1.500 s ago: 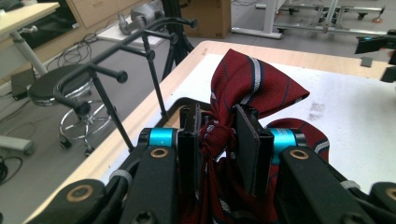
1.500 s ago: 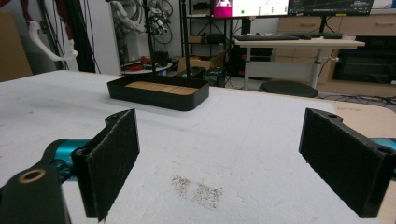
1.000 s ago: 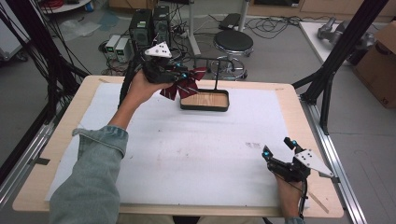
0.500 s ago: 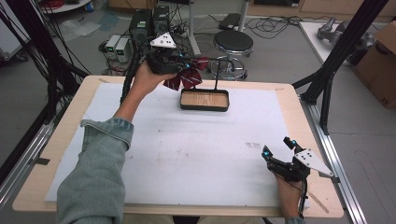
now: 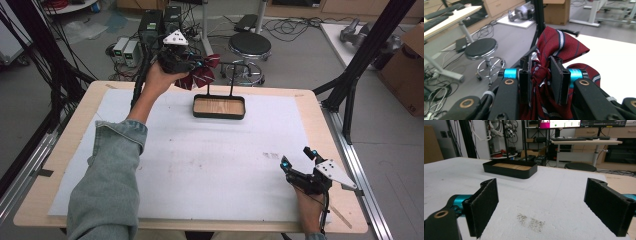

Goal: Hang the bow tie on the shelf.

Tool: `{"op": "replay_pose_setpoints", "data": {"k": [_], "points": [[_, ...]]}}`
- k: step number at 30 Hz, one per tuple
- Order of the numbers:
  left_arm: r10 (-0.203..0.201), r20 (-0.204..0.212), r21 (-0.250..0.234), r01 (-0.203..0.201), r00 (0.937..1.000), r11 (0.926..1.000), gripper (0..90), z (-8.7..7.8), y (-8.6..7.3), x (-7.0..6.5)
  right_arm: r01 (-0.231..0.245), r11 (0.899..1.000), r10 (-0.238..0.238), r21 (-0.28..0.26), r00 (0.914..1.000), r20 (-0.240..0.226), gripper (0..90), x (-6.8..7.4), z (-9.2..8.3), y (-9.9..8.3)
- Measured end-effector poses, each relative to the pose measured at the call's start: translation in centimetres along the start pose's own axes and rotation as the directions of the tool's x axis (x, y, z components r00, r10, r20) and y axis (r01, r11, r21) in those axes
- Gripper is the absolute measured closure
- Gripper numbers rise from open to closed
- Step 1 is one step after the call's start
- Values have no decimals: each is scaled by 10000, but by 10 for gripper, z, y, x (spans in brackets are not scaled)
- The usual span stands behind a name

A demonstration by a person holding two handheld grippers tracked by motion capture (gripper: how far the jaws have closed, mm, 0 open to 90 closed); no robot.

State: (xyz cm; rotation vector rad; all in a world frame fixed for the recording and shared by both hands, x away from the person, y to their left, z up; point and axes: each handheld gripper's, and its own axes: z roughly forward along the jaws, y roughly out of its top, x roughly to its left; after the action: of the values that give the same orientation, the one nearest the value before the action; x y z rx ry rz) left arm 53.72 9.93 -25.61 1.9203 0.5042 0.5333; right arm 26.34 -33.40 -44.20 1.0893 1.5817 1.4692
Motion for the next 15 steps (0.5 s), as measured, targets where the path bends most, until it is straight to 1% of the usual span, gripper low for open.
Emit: {"op": "replay_pose_setpoints", "data": {"k": [1, 3, 8, 10, 15], "points": [[-58, -36, 4, 58, 10000, 10000, 713, 1, -1, 2, 41, 10000, -41, -18, 10000, -15, 113, 0, 0, 0], [-45, -268, 248, 51, 9996, 9997, 713, 1, -3, 6, 62, 10000, -62, 4, 10000, -39, 113, 0, 1, 0], [-506, -536, 592, 538, 9973, 9968, 713, -2, -13, 19, 26, 10000, -26, 51, 10000, -59, 113, 0, 1, 0], [-666, -609, 635, 705, 9959, 9955, 713, -3, -18, 22, 28, 10000, -27, 40, 10000, -59, 113, 0, 1, 0], [-776, -682, 728, 825, 9946, 9939, 713, -6, -28, 25, 70, 10000, -70, 59, 10000, -66, 113, 0, 1, 0]]}}
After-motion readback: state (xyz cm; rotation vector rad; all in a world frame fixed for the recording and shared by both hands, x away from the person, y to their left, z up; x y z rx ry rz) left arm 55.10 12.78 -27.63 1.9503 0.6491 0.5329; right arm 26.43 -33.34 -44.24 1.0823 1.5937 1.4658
